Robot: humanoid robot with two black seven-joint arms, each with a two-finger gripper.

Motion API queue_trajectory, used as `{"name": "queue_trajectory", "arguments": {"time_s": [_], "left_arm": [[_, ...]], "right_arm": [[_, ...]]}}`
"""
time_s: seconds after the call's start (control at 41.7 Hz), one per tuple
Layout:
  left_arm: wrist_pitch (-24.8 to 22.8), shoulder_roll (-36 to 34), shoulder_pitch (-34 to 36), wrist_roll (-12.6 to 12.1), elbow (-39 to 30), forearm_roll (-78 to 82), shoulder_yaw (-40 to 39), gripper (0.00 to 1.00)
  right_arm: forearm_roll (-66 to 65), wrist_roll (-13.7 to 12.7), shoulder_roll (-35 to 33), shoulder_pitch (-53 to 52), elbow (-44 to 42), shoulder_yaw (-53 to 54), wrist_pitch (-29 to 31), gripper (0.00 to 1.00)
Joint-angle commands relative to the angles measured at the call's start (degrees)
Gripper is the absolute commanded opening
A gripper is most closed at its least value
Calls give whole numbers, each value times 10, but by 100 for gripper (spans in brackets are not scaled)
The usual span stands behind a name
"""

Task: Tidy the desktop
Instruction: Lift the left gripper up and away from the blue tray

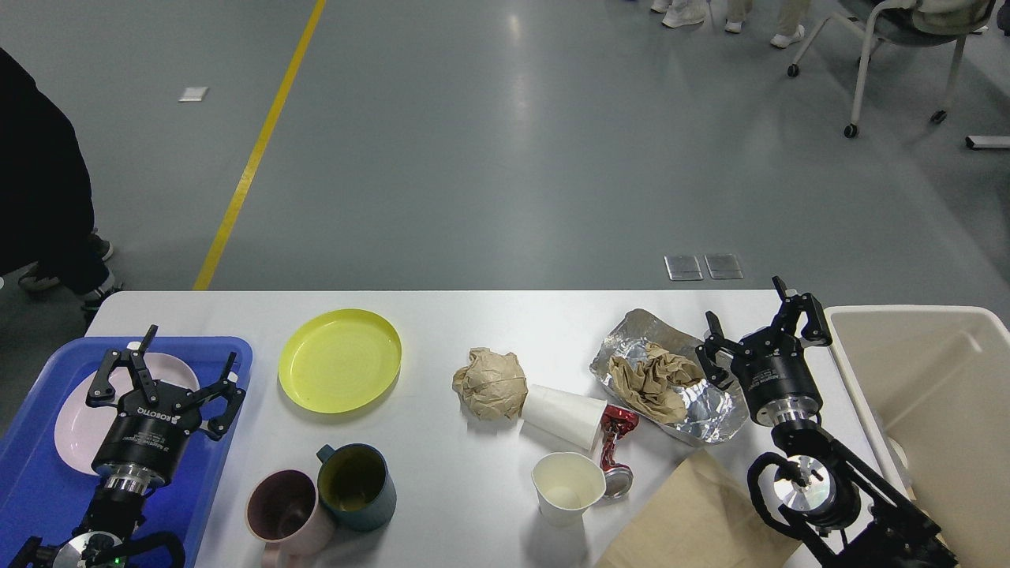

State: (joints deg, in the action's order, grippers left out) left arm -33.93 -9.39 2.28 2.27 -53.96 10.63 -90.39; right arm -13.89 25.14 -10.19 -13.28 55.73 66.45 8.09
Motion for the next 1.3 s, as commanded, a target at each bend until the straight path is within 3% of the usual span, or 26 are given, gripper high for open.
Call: {"name": "queue_trajectory", "arguments": {"time_s": [0.0,0.528,0.72,0.792,0.984,1.032,1.08,1.176,1.272], "left_arm": [[-8,-1,1,5,0,1,0,96],[-7,-7,-12,8,1,2,-1,96],[-6,-106,-14,8,0,-3,47,96],[-6,-174,10,9,0,-3,133,96],[-16,-334,163,12,9,-7,388,96],[-15,-391,276,12,12,-6,539,96],[-15,-405,367,18,16,-6,652,96],[-14,-422,480,29,18,-6,799,96],[-15,-429,604,25,17,-6,954,96]], "right_arm": [[0,0,0,0,0,0,0,100],[0,0,0,1,0,0,0,100],[0,1,0,1,0,0,0,100],[0,0,0,1,0,0,0,100],[0,0,0,1,0,0,0,100],[0,0,0,1,0,0,0,100],[0,0,0,1,0,0,0,100],[0,0,0,1,0,0,0,100],[0,0,0,1,0,0,0,100]]}}
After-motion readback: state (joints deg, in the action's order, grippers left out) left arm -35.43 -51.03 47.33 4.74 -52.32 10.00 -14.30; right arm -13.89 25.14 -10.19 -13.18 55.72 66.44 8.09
